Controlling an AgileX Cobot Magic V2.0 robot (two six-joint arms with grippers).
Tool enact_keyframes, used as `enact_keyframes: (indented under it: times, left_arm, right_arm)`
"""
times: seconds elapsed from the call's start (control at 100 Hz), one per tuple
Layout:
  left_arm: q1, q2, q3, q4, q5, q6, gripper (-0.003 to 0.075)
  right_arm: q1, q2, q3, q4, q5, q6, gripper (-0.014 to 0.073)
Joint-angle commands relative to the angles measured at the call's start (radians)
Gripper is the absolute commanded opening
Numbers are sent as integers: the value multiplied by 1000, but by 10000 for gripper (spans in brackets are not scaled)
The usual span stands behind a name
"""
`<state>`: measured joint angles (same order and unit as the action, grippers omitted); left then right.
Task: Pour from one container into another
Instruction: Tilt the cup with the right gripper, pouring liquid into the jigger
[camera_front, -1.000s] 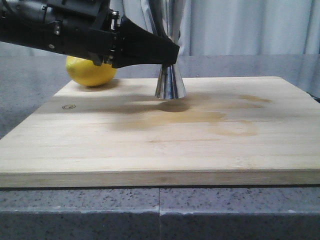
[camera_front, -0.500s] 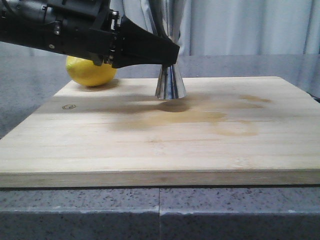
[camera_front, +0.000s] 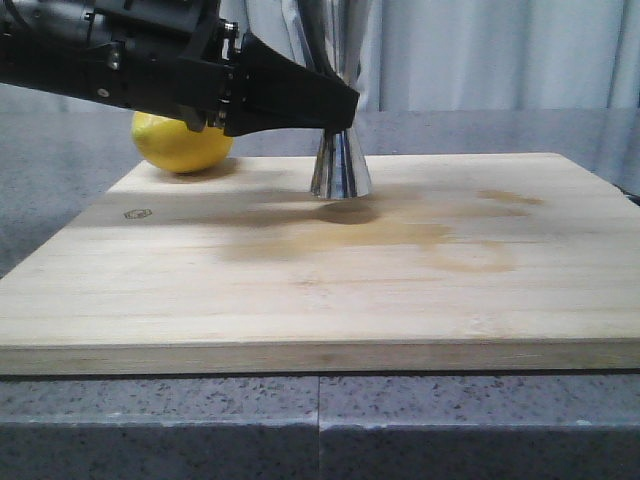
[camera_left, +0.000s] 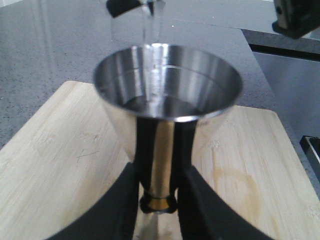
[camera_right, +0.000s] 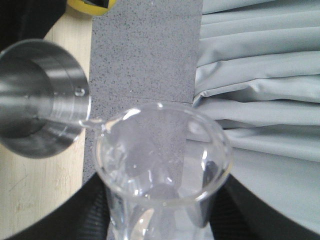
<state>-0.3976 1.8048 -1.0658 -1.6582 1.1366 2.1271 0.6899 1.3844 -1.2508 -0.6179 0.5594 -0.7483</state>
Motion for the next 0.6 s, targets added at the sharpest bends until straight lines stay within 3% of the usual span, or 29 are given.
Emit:
enact_keyframes:
  times: [0.0,0.59]
  left_arm:
    - [-1,-54,-28,-77,68,2,156]
    - [-1,-54,-28,-77,68,2,156]
  right_arm:
    - [-2,-31,-36,-41,-59,-2,250]
    - [-2,-31,-36,-75,-69,-2,250]
